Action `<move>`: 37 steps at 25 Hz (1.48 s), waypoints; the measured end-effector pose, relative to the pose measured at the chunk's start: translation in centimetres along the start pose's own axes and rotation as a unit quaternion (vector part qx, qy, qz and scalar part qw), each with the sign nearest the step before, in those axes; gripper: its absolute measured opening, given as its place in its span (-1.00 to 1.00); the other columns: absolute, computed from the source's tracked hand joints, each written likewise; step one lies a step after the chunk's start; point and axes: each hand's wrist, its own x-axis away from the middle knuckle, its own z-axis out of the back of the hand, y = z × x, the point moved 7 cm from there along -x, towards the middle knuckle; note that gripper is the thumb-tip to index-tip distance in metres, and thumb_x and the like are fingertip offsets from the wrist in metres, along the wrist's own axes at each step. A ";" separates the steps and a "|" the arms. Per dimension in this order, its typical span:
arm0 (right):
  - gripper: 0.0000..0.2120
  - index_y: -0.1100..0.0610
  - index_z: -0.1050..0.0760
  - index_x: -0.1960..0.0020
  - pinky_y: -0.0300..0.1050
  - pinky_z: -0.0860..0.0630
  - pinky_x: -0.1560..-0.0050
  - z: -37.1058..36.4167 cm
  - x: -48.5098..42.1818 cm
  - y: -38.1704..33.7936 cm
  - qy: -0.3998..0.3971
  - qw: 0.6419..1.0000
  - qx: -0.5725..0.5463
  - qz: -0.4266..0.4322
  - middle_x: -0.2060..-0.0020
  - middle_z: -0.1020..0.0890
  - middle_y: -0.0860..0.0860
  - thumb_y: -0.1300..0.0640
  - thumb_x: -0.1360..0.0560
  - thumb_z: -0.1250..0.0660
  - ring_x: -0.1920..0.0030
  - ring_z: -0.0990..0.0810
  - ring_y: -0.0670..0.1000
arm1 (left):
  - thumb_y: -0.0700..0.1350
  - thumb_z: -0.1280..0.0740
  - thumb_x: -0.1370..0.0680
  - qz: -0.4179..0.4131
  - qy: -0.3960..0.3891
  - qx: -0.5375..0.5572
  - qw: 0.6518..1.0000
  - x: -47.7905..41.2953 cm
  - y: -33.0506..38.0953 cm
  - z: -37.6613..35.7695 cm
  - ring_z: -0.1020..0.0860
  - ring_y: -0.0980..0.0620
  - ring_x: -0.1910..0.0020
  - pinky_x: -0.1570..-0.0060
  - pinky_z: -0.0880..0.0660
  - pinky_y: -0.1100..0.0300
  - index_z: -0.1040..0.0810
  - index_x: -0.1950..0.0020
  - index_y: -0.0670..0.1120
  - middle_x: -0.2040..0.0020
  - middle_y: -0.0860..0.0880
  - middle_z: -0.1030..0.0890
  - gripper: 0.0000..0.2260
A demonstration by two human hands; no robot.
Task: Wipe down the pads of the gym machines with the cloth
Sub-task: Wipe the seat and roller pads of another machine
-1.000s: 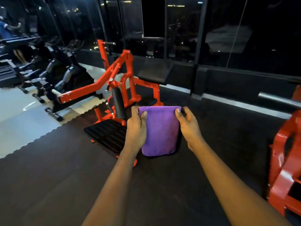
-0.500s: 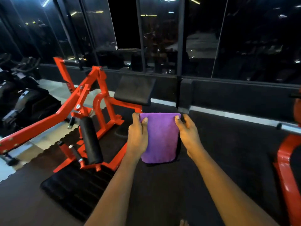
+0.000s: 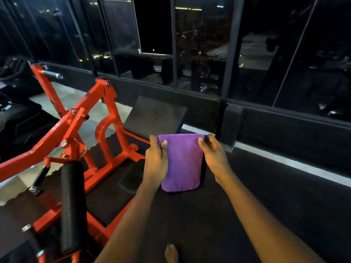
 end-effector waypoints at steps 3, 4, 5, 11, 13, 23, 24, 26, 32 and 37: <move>-0.79 -0.01 -0.57 -0.12 -0.08 -0.54 -0.10 -1.4 -10.1 3.3 -0.012 1.000 0.021 -0.002 -0.01 -0.64 -0.11 -0.11 -0.64 -0.27 -0.06 -0.60 -0.13 | -0.01 -0.12 -0.71 0.017 -0.006 -0.001 1.000 -8.3 -4.9 -5.4 -0.52 0.06 0.37 0.43 -0.36 0.20 -0.32 -0.09 -0.11 0.29 -0.02 -0.52 -0.83; -0.77 0.01 -0.57 -0.14 -0.08 -0.54 -0.09 -2.1 -14.0 4.3 -0.018 0.999 0.039 -0.006 -0.01 -0.63 -0.13 -0.11 -0.64 -0.27 -0.06 -0.59 -0.13 | -0.01 -0.12 -0.71 0.029 -0.007 0.001 1.000 -11.6 -6.8 -7.2 -0.53 0.04 0.36 0.44 -0.36 0.24 -0.32 -0.09 -0.09 0.29 -0.02 -0.52 -0.85; -0.74 0.03 -0.56 -0.16 -0.08 -0.53 -0.08 -2.7 -17.7 4.8 -0.021 0.998 0.061 -0.009 0.00 -0.62 -0.14 -0.11 -0.64 -0.27 -0.06 -0.59 -0.12 | -0.02 -0.12 -0.71 0.038 -0.004 0.002 0.999 -15.0 -8.2 -8.7 -0.54 0.01 0.34 0.42 -0.35 0.23 -0.31 -0.10 -0.08 0.29 -0.01 -0.52 -0.87; -0.72 -0.10 -0.58 0.08 0.23 -0.64 -0.01 -5.1 -37.8 9.6 -0.047 0.992 0.108 -0.055 0.14 -0.68 -0.08 -0.30 -0.42 -0.37 0.05 -0.67 0.02 | -0.03 -0.14 -0.71 0.088 -0.019 -0.040 0.995 -32.6 -15.3 -16.7 -0.58 -0.26 0.13 0.23 -0.35 0.06 -0.36 -0.20 -0.17 0.12 -0.18 -0.61 -0.78; -0.78 -0.07 -0.61 0.09 0.24 -0.65 0.01 -6.2 -43.5 12.3 -0.069 0.989 0.109 -0.075 0.17 -0.69 -0.06 -0.21 -0.45 -0.42 0.08 -0.68 0.03 | -0.01 -0.15 -0.70 0.114 -0.041 -0.063 0.991 -36.8 -18.4 -19.4 -0.59 -0.34 0.03 0.16 -0.44 -0.02 -0.34 -0.27 -0.20 0.04 -0.28 -0.62 -0.72; -0.91 0.18 -0.56 -0.01 0.27 -0.64 -0.01 -13.8 -69.3 24.8 -0.206 0.969 0.053 -0.125 0.13 -0.67 0.11 0.16 -0.59 -0.39 0.11 -0.68 0.11 | -0.09 -0.31 -0.61 0.171 0.130 -0.185 0.959 -53.4 -28.9 -29.8 -0.48 -0.16 -0.22 -0.29 -0.40 -0.08 -0.43 -0.38 -0.19 -0.29 -0.15 -0.50 -0.62; -0.89 0.20 -0.58 -0.09 0.23 -0.61 -0.11 -14.1 -71.1 26.0 -0.212 0.965 0.060 -0.141 0.06 -0.67 0.13 0.19 -0.61 -0.34 0.02 -0.66 0.13 | 0.09 -0.27 -0.59 0.191 0.093 -0.220 0.952 -53.8 -29.8 -31.7 -0.35 -0.19 -0.43 -0.46 -0.26 -0.11 -0.33 -0.53 -0.10 -0.49 -0.16 -0.36 -0.46; -0.80 0.28 -0.58 -0.19 0.08 -0.56 -0.19 -13.9 -73.3 27.9 -0.218 0.961 0.081 -0.151 -0.06 -0.66 0.18 0.26 -0.65 -0.24 -0.09 -0.63 0.14 | 0.42 -0.12 -0.51 0.224 -0.020 -0.280 0.934 -53.6 -30.7 -36.2 0.01 -0.17 -0.61 -0.53 0.04 -0.22 -0.10 -0.60 0.27 -0.66 -0.02 0.04 -0.32; -0.75 0.28 -0.63 -0.17 0.08 -0.56 -0.19 -13.8 -70.6 33.3 -0.252 0.950 0.094 -0.158 -0.09 -0.68 0.21 0.40 -0.55 -0.27 -0.12 -0.65 0.20 | 0.47 0.05 -0.51 0.299 -0.016 -0.330 0.895 -55.3 -33.6 -40.6 0.31 -0.15 -0.59 -0.45 0.24 -0.44 0.02 -0.54 0.45 -0.61 0.18 0.33 -0.41; -0.72 0.20 -0.60 -0.30 -0.19 -0.43 -0.28 -15.7 -71.5 31.1 -0.268 0.954 0.119 -0.060 -0.24 -0.64 0.04 0.16 -0.64 -0.29 -0.26 -0.58 0.00 | 0.31 -0.04 -0.63 0.382 0.075 -0.274 0.879 -59.9 -36.2 -37.1 0.17 -0.09 -0.62 -0.47 0.06 -0.41 -0.08 -0.56 0.40 -0.65 0.11 0.20 -0.52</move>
